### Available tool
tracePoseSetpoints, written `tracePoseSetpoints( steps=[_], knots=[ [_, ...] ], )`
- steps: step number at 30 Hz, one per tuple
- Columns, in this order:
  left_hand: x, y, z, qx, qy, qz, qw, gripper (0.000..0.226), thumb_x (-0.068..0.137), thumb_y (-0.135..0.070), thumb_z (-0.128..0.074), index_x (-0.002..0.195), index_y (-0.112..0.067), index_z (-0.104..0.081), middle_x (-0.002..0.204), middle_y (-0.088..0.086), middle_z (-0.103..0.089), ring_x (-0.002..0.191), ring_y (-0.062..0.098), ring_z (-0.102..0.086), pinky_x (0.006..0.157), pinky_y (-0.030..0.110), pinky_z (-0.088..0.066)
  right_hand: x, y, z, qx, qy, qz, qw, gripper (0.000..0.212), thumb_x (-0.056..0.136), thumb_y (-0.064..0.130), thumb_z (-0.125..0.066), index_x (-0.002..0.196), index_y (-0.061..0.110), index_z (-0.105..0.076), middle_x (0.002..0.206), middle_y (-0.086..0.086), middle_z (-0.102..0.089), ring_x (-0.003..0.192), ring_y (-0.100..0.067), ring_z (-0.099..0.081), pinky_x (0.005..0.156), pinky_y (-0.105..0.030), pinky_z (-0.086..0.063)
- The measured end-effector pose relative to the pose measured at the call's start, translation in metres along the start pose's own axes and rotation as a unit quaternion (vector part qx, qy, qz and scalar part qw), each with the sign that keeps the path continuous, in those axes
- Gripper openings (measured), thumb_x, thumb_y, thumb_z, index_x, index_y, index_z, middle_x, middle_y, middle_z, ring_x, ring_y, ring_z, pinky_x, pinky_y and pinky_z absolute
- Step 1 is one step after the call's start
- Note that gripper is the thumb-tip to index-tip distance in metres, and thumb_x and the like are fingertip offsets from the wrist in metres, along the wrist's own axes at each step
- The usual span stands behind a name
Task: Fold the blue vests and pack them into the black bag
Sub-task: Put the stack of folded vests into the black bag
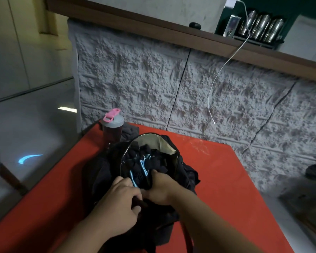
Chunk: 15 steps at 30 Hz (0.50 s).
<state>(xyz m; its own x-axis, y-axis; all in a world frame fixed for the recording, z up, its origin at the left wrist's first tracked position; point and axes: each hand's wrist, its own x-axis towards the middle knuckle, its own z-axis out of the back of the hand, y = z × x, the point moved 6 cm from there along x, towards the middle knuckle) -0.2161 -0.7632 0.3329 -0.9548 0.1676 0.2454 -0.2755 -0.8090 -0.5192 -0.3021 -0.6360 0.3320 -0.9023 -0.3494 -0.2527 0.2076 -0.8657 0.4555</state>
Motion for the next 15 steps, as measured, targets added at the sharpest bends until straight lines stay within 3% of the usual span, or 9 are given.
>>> tracePoseSetpoints(
  steps=[2,4,6,8,10,11,13,15],
  knots=[
    [0.001,-0.002,0.005,-0.009,-0.034,0.009,0.999,0.018,0.081,-0.05,-0.07,0.089,-0.034,-0.069,0.088,-0.021,-0.047,0.101,0.0,-0.038,0.091,0.016,-0.04,-0.008,-0.017,0.025,0.087,-0.04,-0.008,0.995,0.036,0.078,0.051,-0.073,0.092,0.017,-0.071,0.079,0.006,-0.068,0.075,-0.013,-0.062,0.066,-0.028,-0.047],
    [0.001,-0.002,0.008,-0.026,-0.07,0.025,0.997,0.023,0.088,-0.055,-0.061,0.087,-0.033,-0.07,0.084,-0.02,-0.051,0.099,0.001,-0.042,0.088,0.019,-0.043,-0.012,-0.039,0.054,0.116,-0.15,-0.056,0.98,0.031,0.074,0.039,-0.065,0.071,0.008,-0.065,0.059,0.003,-0.058,0.058,-0.018,-0.053,0.055,-0.034,-0.045],
    [0.002,0.0,0.011,-0.027,-0.104,0.033,0.994,0.024,0.093,-0.05,-0.056,0.087,-0.032,-0.07,0.08,-0.019,-0.054,0.093,0.003,-0.047,0.083,0.025,-0.047,-0.014,-0.059,0.075,0.109,-0.257,-0.119,0.953,0.026,0.075,0.031,-0.058,0.068,0.006,-0.061,0.062,-0.003,-0.061,0.062,-0.027,-0.057,0.056,-0.034,-0.046],
    [0.005,0.001,0.015,0.004,-0.136,0.036,0.99,0.01,0.091,-0.038,-0.067,0.094,-0.029,-0.07,0.076,-0.019,-0.053,0.086,0.007,-0.048,0.077,0.027,-0.049,-0.01,-0.068,0.084,0.04,-0.305,-0.152,0.939,0.024,0.083,0.034,-0.057,0.089,0.014,-0.068,0.091,-0.01,-0.069,0.09,-0.034,-0.064,0.075,-0.037,-0.052],
    [0.007,0.007,0.019,0.032,-0.173,0.07,0.982,0.015,0.081,-0.027,-0.08,0.09,-0.026,-0.068,0.076,-0.015,-0.049,0.082,0.013,-0.049,0.071,0.03,-0.048,0.002,-0.073,0.084,-0.022,-0.291,-0.178,0.94,0.042,0.087,0.042,-0.061,0.119,0.016,-0.061,0.118,-0.011,-0.062,0.114,-0.036,-0.055,0.092,-0.041,-0.049],
    [0.006,0.012,0.023,0.047,-0.196,0.103,0.974,0.021,0.076,-0.026,-0.084,0.085,-0.024,-0.064,0.077,-0.01,-0.05,0.081,0.018,-0.05,0.069,0.033,-0.049,0.009,-0.075,0.083,-0.029,-0.273,-0.189,0.943,0.045,0.086,0.042,-0.062,0.122,0.015,-0.058,0.119,-0.011,-0.061,0.112,-0.035,-0.055,0.091,-0.041,-0.049],
    [0.006,0.028,0.027,0.09,-0.208,0.206,0.952,0.035,0.071,-0.037,-0.086,0.086,-0.02,-0.059,0.086,0.001,-0.057,0.088,0.028,-0.055,0.074,0.041,-0.05,0.02,-0.077,0.079,-0.037,-0.237,-0.199,0.95,0.026,0.086,0.031,-0.06,0.103,0.012,-0.062,0.098,-0.009,-0.065,0.084,-0.032,-0.06,0.077,-0.037,-0.054],
    [0.006,0.043,0.027,0.115,-0.151,0.311,0.931,0.047,0.075,-0.052,-0.078,0.099,-0.017,-0.058,0.1,0.007,-0.064,0.099,0.032,-0.06,0.082,0.041,-0.051,0.025,-0.079,0.078,-0.049,-0.219,-0.201,0.954,0.011,0.088,0.019,-0.056,0.088,0.009,-0.06,0.077,-0.006,-0.058,0.064,-0.028,-0.055,0.065,-0.034,-0.051]
  ],
)
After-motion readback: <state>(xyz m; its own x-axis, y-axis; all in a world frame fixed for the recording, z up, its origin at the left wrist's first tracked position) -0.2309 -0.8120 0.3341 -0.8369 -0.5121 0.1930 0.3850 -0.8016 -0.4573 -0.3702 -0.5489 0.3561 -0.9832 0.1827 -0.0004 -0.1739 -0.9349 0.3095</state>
